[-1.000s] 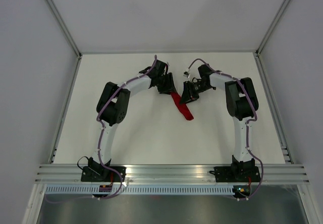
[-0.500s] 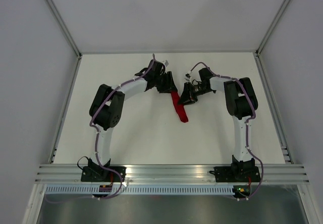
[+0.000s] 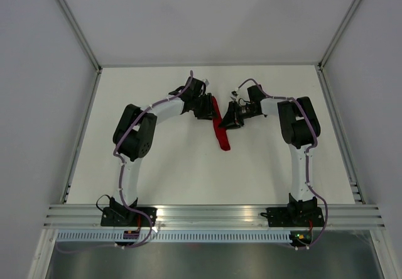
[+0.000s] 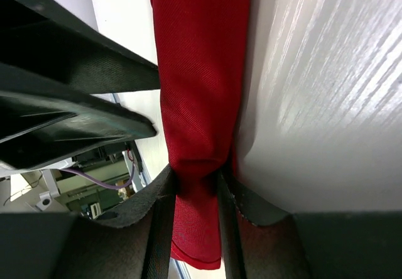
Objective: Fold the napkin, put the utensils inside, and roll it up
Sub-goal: Roll the napkin with the utensil
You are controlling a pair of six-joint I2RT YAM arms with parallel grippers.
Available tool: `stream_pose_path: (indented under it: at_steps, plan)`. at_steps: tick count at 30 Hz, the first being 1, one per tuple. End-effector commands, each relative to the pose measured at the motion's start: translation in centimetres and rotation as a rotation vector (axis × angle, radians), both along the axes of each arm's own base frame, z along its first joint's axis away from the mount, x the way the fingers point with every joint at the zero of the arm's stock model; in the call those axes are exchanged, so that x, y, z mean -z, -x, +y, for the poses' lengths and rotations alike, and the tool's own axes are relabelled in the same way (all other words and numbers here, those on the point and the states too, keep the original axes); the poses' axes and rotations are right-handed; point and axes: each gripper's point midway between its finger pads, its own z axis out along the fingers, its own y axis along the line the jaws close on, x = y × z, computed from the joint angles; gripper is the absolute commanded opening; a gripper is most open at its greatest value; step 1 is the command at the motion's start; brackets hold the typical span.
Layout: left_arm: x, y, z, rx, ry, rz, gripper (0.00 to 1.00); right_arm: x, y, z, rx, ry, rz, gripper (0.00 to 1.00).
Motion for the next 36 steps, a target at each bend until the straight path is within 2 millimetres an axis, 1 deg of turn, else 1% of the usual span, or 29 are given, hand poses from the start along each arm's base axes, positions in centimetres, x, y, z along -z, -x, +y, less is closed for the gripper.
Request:
stream_pose_path:
  at_steps: [1, 5, 8, 9, 11, 13, 14, 15, 17, 18, 23, 29, 36]
  plan:
    - [1.2, -0.5, 0.7, -0.006, -0.057, 0.020, 0.40, 1.3, -0.2, 0.3, 0.029, -0.007, 0.040, 0.38]
    - [2.1, -0.9, 0.9, -0.003, -0.097, 0.040, 0.38, 1.0, -0.4, 0.3, 0.030, -0.010, 0.032, 0.38]
    - [2.3, -1.2, 0.9, 0.001, -0.120, 0.042, 0.36, 0.8, -0.4, 0.3, 0.030, -0.010, 0.031, 0.40]
    - [2.8, -1.0, 1.1, 0.003, -0.137, 0.057, 0.36, 0.7, -0.5, 0.3, 0.030, -0.011, 0.027, 0.41]
    - [2.7, -1.3, 1.2, 0.000, -0.154, 0.049, 0.36, 0.6, -0.5, 0.3, 0.027, -0.001, 0.026, 0.45]
    - [2.8, -1.2, 1.4, 0.000, -0.166, 0.054, 0.37, 0.2, -0.9, 0.2, 0.011, 0.012, -0.015, 0.48]
    - [2.7, -1.3, 1.4, -0.002, -0.172, 0.048, 0.37, 0.3, -0.7, 0.0, 0.004, 0.028, -0.006, 0.49]
    - [2.7, -1.3, 1.4, 0.001, -0.177, 0.050, 0.37, -0.1, -0.9, -0.1, 0.002, 0.041, -0.028, 0.49]
    - [2.9, -1.3, 1.6, 0.003, -0.194, 0.057, 0.37, -0.2, -1.0, -0.5, 0.004, 0.073, -0.055, 0.52]
    - [3.0, -1.2, 1.6, 0.006, -0.201, 0.064, 0.37, -0.8, -1.2, -0.5, 0.005, 0.075, -0.074, 0.52]
    - [3.4, -1.3, 1.5, 0.010, -0.217, 0.072, 0.37, -2.1, -1.6, -0.9, 0.011, 0.111, -0.132, 0.53]
    - [3.9, -1.4, 1.6, 0.010, -0.234, 0.085, 0.38, -3.8, -1.9, -0.9, 0.005, 0.108, -0.179, 0.53]
    - [4.3, -1.3, 1.6, 0.012, -0.245, 0.096, 0.38, -4.7, -2.4, -1.4, 0.020, 0.155, -0.241, 0.52]
